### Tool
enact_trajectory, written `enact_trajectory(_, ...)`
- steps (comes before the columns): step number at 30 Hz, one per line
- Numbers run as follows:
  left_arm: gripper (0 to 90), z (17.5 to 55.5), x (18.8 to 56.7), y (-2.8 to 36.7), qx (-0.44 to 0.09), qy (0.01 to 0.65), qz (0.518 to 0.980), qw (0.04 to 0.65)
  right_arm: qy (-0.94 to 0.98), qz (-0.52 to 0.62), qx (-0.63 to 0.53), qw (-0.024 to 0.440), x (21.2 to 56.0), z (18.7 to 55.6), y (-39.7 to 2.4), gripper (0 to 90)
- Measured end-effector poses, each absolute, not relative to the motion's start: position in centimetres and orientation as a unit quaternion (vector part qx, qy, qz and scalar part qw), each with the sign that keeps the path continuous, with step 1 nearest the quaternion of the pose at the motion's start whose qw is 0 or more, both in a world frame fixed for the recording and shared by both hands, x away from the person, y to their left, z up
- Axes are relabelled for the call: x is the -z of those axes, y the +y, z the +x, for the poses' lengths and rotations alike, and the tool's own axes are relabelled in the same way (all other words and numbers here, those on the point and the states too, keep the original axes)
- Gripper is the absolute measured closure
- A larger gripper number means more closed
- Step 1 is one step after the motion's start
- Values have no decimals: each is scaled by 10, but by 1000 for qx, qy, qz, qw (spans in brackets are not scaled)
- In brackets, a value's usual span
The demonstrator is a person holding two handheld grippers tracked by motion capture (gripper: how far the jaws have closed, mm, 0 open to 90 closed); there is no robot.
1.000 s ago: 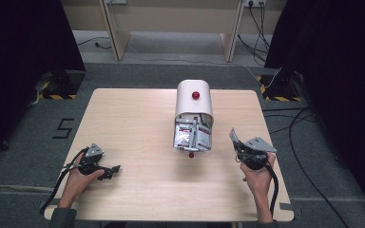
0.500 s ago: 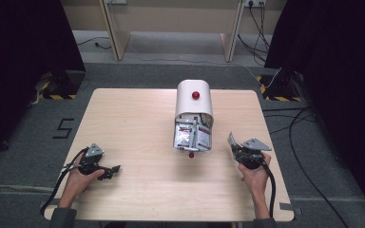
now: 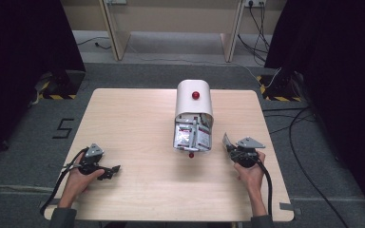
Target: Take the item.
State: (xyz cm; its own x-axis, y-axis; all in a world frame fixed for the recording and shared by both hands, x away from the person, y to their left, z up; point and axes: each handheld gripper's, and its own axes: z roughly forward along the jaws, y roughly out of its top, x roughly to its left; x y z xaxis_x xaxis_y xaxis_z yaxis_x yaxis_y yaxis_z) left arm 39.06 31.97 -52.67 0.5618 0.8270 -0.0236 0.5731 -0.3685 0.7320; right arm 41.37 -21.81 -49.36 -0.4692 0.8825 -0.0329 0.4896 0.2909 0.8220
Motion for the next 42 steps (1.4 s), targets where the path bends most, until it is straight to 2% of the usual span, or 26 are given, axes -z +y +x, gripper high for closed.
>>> enact_trajectory(15,0,391,527,320,-177,433,808,358,756,465,-394,239,498,419,-220,806)
enact_trajectory(26,0,391,527,320,-177,433,808,358,756,474,-369,261,500,423,-228,754)
enact_trajectory(35,0,391,527,320,-177,433,808,358,754,487,-356,262,503,430,-233,657)
enact_trajectory(42,0,391,527,320,-177,433,808,358,758,489,-336,272,505,432,-233,627)
